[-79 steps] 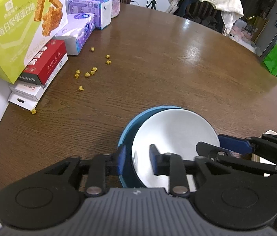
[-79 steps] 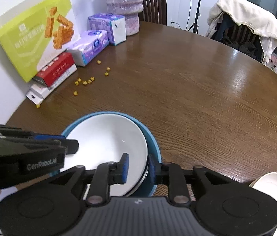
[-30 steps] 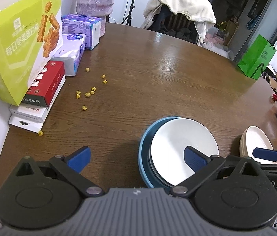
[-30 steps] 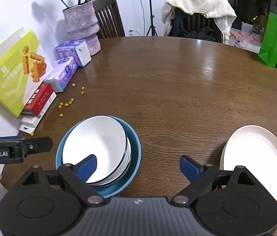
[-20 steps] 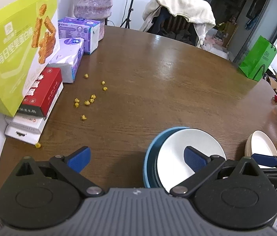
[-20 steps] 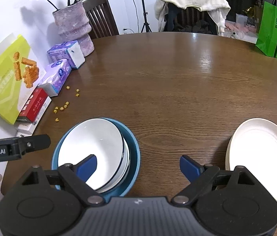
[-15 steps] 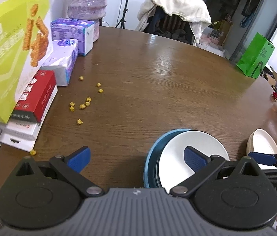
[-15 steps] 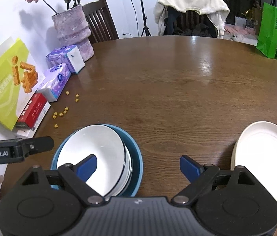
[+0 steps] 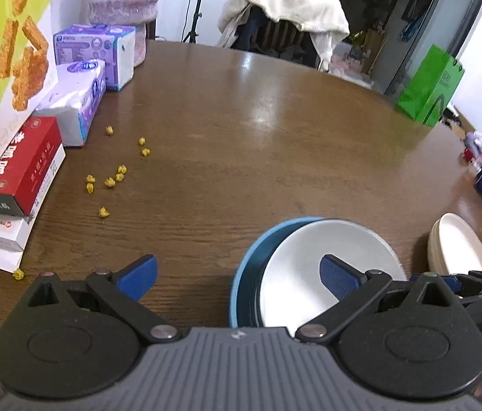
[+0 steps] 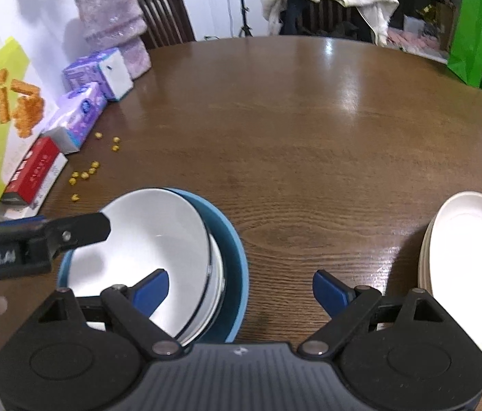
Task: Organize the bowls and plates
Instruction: 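Withdraw both open grippers and reposition them at the blue bowl rim, then close both grippers on the rim of the blue bowl stack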
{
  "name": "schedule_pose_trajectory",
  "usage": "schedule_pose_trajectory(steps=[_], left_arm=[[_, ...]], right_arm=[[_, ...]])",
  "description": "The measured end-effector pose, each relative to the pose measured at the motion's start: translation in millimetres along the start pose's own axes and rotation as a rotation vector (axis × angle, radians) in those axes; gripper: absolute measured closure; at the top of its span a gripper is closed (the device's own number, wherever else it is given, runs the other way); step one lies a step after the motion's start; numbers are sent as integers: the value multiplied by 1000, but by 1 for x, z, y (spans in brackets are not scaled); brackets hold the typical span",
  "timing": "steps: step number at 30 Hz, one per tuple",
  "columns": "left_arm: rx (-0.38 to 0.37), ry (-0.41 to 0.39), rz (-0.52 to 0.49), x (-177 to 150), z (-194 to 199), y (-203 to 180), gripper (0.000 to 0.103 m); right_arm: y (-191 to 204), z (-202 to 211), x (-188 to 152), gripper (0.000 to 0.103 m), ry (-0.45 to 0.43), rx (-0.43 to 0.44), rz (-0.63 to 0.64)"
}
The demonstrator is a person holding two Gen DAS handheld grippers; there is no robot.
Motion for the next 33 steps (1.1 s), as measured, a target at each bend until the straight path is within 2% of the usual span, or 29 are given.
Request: schedule_pose_trajectory(steps=[2,5,14,25,29,31,33], left_arm=[[2,18,12,-2,-5,2,1],[-12,46,37,-2,-12,3,8],[-29,101,34,-5,-27,-3,9],[-78,199,124,-13,-51,1,27],[-131,221,162,-13,-54,1,35],[-151,220,170,-12,-53,1,42],[-164,220,179,-12,-53,1,43]], right_arm=[[-1,-7,-2,12,22,3,-19],[0,-16,-3,12,48,2,-30],[4,-34,-4,13,78,32,-59],[5,-42,-6,14,69,108,-102],[7,-43,-5,26,57,165,-113],[8,-44,-4,32,46,195,-118],[10,-44,-4,39,37,226,-122]])
Point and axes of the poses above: each gripper's, at about its wrist camera, not at the fingertips, and z roughly against the way its jaws point, y to its left, x to its top, the point moved 7 cm from there along -z, roughly the way its jaws point, and after that the axes turned 10 degrees about z, right-handed, at the moved point
